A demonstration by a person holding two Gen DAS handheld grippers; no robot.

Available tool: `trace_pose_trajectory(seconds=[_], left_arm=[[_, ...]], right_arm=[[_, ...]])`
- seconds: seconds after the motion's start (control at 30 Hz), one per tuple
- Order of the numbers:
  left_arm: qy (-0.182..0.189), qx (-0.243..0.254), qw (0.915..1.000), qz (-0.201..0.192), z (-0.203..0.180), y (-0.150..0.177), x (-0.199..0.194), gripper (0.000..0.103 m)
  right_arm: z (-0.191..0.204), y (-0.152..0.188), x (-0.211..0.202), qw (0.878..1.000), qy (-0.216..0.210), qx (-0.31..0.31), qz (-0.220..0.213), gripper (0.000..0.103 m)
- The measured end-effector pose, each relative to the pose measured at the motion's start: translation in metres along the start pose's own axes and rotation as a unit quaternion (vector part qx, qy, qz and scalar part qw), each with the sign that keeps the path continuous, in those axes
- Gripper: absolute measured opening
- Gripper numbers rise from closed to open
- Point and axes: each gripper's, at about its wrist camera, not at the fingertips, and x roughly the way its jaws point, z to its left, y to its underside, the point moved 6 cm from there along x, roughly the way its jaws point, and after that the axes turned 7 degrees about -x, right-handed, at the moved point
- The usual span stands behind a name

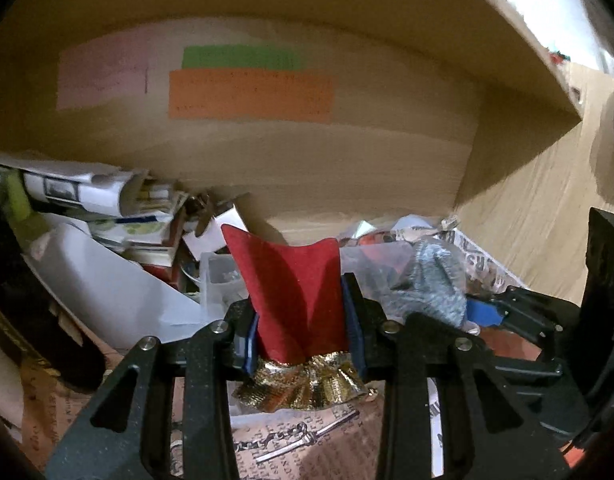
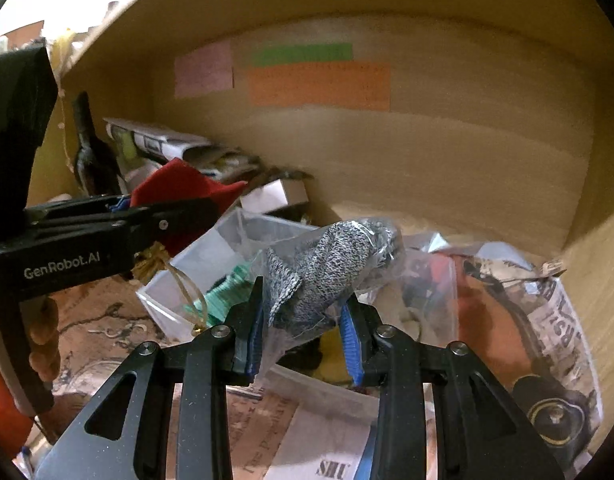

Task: Organize soft objects

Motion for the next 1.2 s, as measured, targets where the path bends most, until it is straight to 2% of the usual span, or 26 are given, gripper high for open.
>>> trace_pose_trajectory(seconds=[0.3, 0.47, 0.53, 0.67, 0.9, 1.2], left_arm=[[-0.007, 0.003, 0.9986, 0.052, 0.007, 0.014, 0.047, 0.035], [-0.011, 0.003, 0.9972, 0.074, 0.012, 0.022, 0.06, 0.045], [-0.011, 0.006, 0.9971, 0.075, 0.011, 0.024, 0.059, 0.057], [-0.011, 0.011, 0.9979, 0.063, 0.008, 0.022, 0.051, 0.061], [0.0, 0.003, 0.9994, 0.034, 0.008, 0.01, 0.023, 0.065], [0.012, 0.006, 0.9989, -0.046, -0.002, -0.009, -0.044, 0.07]], right_arm=[[-0.004, 0.016, 0.032, 0.999, -0.005, 0.002, 0.046, 0.031], [-0.004, 0.025, 0.042, 0.997, -0.006, 0.0, 0.071, 0.034], [-0.003, 0.026, 0.045, 0.997, -0.005, -0.003, 0.077, 0.037], [-0.003, 0.024, 0.042, 0.997, 0.004, -0.007, 0.072, 0.05], [-0.001, 0.013, 0.018, 0.999, 0.012, -0.014, 0.04, 0.055], [0.003, -0.017, -0.035, 0.999, 0.028, -0.018, -0.032, 0.059]])
